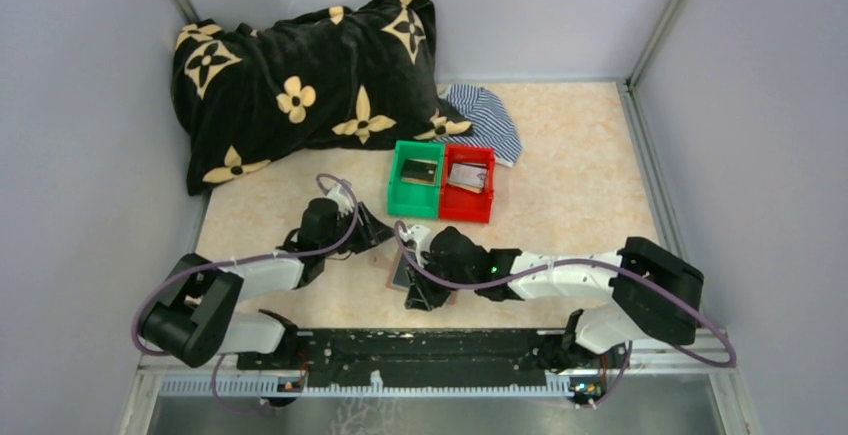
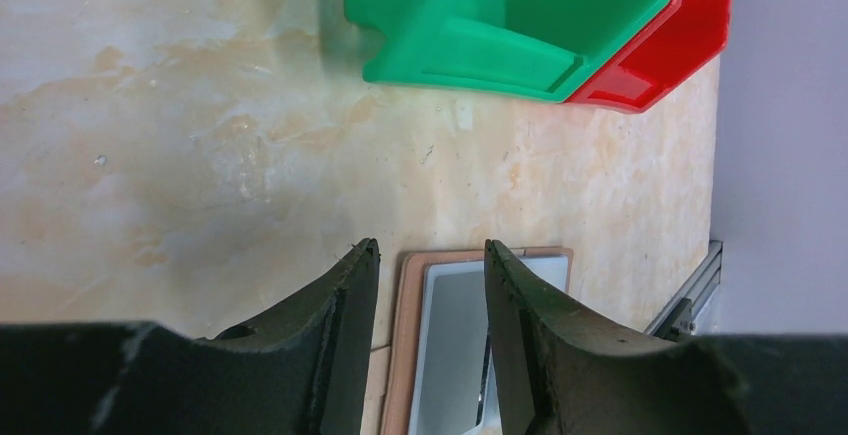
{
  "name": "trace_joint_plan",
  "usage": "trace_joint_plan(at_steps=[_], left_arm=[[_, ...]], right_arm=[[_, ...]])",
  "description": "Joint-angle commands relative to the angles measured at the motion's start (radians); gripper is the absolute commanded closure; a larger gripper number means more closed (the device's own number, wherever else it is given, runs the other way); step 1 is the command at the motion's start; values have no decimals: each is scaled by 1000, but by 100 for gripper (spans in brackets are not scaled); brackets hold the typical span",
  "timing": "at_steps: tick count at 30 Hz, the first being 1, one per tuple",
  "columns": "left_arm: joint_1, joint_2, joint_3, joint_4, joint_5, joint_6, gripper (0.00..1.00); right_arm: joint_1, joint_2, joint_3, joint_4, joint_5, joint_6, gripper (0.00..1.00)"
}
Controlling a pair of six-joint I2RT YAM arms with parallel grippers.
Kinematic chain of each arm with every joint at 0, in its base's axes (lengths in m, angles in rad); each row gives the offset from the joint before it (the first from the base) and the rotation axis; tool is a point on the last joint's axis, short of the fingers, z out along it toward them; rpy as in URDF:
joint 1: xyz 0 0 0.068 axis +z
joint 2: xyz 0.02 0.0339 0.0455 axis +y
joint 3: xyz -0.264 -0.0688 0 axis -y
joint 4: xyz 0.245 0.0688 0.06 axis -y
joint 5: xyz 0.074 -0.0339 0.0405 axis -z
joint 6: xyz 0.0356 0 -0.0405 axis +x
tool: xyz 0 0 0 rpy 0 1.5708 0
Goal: Take the credit cards out of the card holder
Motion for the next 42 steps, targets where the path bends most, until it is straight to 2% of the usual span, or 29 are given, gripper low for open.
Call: trace_joint_plan(at_steps=[1, 11, 18, 29, 30, 32, 33, 37, 42], left_arm=[[7, 41, 45, 22, 44, -7, 51], [-24, 109, -34, 110, 104, -50, 51], [-76, 111, -80, 130, 97, -95, 51], [-86, 37, -67, 42, 76, -80, 51], [-87, 26, -65, 33, 74, -81, 51], [-86, 1, -66, 10, 66, -79, 51], [-87, -9, -69, -3, 62, -77, 51], [-97, -54, -87, -39, 49, -83, 51], [-166, -64, -77, -98, -1, -91, 55]], right_arm=[[4, 3, -6, 31, 4, 2, 78], [2, 76, -68, -10, 33, 7, 79], [-17, -3, -109, -63, 136, 25, 80], [-52, -108, -91, -94, 108, 16, 82], [-55, -123, -90, -70, 93, 31, 81], [-73, -145, -99, -4, 44, 82, 68], [-92, -151, -107, 36, 26, 111, 66], [-144, -118, -123, 107, 22, 170, 64], [-164, -9, -126, 205, -12, 214, 59]])
